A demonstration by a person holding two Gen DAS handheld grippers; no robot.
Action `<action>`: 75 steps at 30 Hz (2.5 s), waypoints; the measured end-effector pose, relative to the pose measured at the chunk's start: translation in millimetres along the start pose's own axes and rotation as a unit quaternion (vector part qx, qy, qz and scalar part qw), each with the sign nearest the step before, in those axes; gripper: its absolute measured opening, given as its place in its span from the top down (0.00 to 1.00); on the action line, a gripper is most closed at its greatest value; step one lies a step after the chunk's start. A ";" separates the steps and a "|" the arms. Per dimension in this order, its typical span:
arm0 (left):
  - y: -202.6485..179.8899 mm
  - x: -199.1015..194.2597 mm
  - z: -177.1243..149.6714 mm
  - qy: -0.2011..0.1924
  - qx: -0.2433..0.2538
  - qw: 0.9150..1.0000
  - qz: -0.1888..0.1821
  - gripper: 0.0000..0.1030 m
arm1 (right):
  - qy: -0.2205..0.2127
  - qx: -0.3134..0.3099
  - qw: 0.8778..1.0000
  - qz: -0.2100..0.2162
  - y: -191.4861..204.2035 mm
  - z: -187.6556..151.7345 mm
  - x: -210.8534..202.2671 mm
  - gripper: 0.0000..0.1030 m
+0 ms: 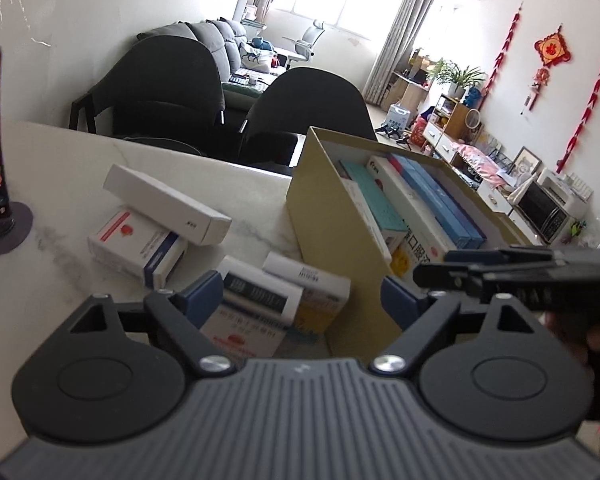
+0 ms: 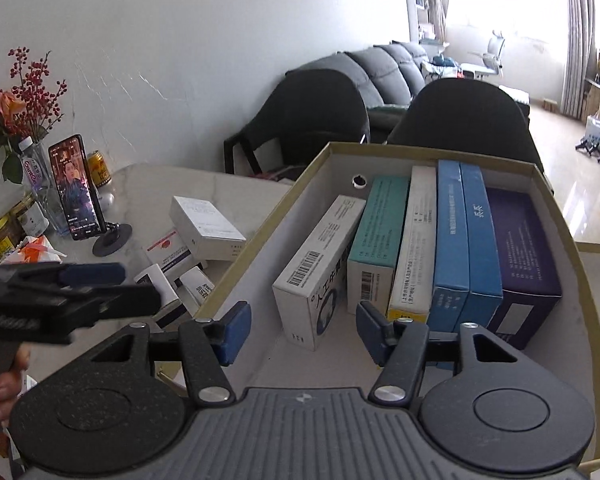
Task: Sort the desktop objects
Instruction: 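Withdraw the left gripper from the beige box back over the table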
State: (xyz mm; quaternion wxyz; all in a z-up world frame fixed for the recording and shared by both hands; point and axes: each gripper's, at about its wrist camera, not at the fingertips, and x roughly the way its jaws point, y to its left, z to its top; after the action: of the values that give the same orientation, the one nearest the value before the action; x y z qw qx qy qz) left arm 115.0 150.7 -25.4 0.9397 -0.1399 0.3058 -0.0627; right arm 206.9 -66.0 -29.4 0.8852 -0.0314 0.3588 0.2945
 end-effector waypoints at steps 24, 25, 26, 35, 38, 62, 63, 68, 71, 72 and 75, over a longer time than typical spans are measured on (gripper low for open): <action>14.0 -27.9 -25.9 -0.023 0.014 0.999 0.017 0.00 | 0.121 -0.046 0.990 -0.056 11.9 21.9 62.5 0.52; 13.6 -27.0 -26.0 -0.022 0.015 1.000 0.016 0.00 | 0.128 -0.048 0.989 -0.060 11.9 23.3 66.1 0.55; 13.6 -26.5 -26.1 -0.021 0.015 1.000 0.015 0.00 | 0.133 -0.049 0.988 -0.065 11.4 25.1 69.5 0.56; 18.4 -23.5 -25.5 -0.017 0.010 1.000 0.022 0.00 | 0.138 -0.046 0.986 -0.088 7.0 38.0 79.8 0.61; 18.1 -23.4 -26.0 -0.016 0.011 1.000 0.022 0.00 | 0.135 -0.036 0.986 -0.095 5.0 42.0 80.2 0.65; 33.3 -37.1 -25.4 -0.025 -0.016 0.999 0.027 0.00 | 0.100 -0.015 0.986 -0.131 9.4 44.1 89.4 0.57; 35.8 -37.9 -24.0 -0.027 -0.022 0.999 0.027 0.00 | 0.094 -0.016 0.987 -0.129 10.1 42.9 86.1 0.55; 53.8 -38.4 -12.8 -0.031 -0.070 0.997 0.026 0.00 | 0.054 -0.029 0.991 -0.120 16.0 33.8 64.8 0.40; 65.9 -32.2 -5.7 -0.029 -0.104 0.994 0.032 0.00 | 0.031 -0.032 0.993 -0.112 18.4 26.9 52.9 0.36; 69.0 -28.9 -3.8 -0.027 -0.113 0.993 0.037 0.00 | 0.022 -0.030 0.994 -0.107 18.1 24.5 48.6 0.34; 75.5 -16.8 1.7 -0.018 -0.128 0.990 0.046 0.00 | -0.001 -0.024 0.995 -0.096 17.3 18.9 36.7 0.29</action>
State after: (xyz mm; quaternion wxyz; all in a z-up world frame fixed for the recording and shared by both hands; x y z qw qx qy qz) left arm 104.9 226.5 -37.5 0.9213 -0.2465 0.3000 0.0228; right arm 230.0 -28.4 -36.6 0.9087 -0.0864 0.3462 0.2168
